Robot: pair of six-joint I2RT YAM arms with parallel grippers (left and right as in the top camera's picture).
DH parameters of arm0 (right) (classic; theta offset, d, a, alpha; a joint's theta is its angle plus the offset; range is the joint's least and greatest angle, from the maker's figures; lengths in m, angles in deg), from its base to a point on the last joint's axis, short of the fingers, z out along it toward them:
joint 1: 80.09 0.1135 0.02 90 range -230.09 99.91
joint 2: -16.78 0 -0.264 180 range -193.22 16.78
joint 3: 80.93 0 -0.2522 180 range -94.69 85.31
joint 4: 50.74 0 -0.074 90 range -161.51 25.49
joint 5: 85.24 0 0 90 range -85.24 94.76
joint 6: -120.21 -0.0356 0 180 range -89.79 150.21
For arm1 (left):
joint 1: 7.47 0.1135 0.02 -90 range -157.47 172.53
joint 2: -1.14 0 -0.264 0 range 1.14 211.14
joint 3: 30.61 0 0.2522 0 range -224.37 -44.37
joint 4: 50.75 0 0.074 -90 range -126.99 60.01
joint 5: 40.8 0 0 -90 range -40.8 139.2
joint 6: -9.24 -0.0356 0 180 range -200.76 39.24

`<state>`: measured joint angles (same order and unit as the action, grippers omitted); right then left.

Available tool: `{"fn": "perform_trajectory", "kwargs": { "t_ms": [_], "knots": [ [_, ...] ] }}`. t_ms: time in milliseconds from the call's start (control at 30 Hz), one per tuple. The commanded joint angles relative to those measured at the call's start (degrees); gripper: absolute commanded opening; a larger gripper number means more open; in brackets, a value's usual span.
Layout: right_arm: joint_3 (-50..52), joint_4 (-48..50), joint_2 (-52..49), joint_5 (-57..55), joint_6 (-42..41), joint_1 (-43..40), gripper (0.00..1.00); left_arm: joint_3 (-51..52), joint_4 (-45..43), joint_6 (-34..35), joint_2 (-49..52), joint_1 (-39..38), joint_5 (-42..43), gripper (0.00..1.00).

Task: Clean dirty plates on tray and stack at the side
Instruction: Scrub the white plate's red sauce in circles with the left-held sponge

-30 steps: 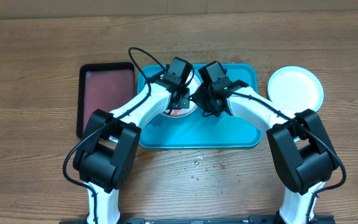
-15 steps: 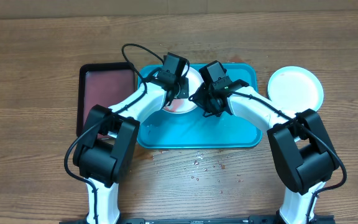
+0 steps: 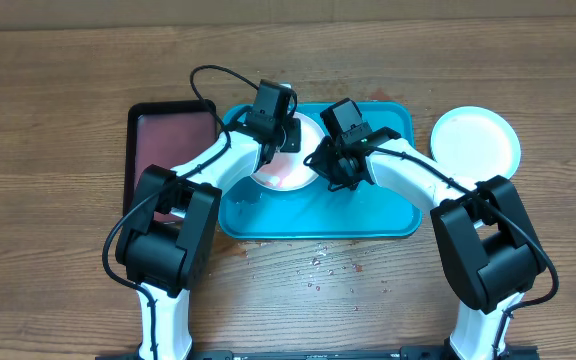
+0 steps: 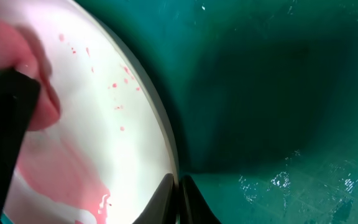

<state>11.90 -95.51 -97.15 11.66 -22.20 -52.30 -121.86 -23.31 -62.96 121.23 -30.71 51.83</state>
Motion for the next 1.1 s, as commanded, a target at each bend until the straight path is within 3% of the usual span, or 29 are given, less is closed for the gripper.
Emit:
{"fn": "perform_trajectory", "kwargs": {
  "t_ms": [0,200,400,533,933,1067],
  "knots": [
    [-0.22,-0.85,0.44,0.28,1.90,0.28,0.04,0.39,2.99,-6.08,0.92,-0.07,6.45,0.04],
    [-0.22,-0.68,0.44,0.28,1.88,0.26,0.04,0.39,8.79,-8.63,0.92,0.00,5.84,0.04],
    [-0.22,-1.07,0.44,0.28,1.88,0.26,0.04,0.39,13.33,-9.03,0.92,0.09,-8.61,0.04],
    [-0.22,-1.05,0.44,0.26,1.88,0.22,0.04,0.37,17.62,-10.88,0.92,0.15,-13.94,0.04],
    [-0.22,-1.03,0.44,0.13,1.42,0.20,0.04,-1.42,29.49,-12.70,0.90,0.15,-14.58,0.04],
    [-0.22,-0.63,0.44,0.04,1.40,0.20,0.04,-1.44,31.93,-12.66,0.90,0.15,-11.06,0.04]
  ]
}}
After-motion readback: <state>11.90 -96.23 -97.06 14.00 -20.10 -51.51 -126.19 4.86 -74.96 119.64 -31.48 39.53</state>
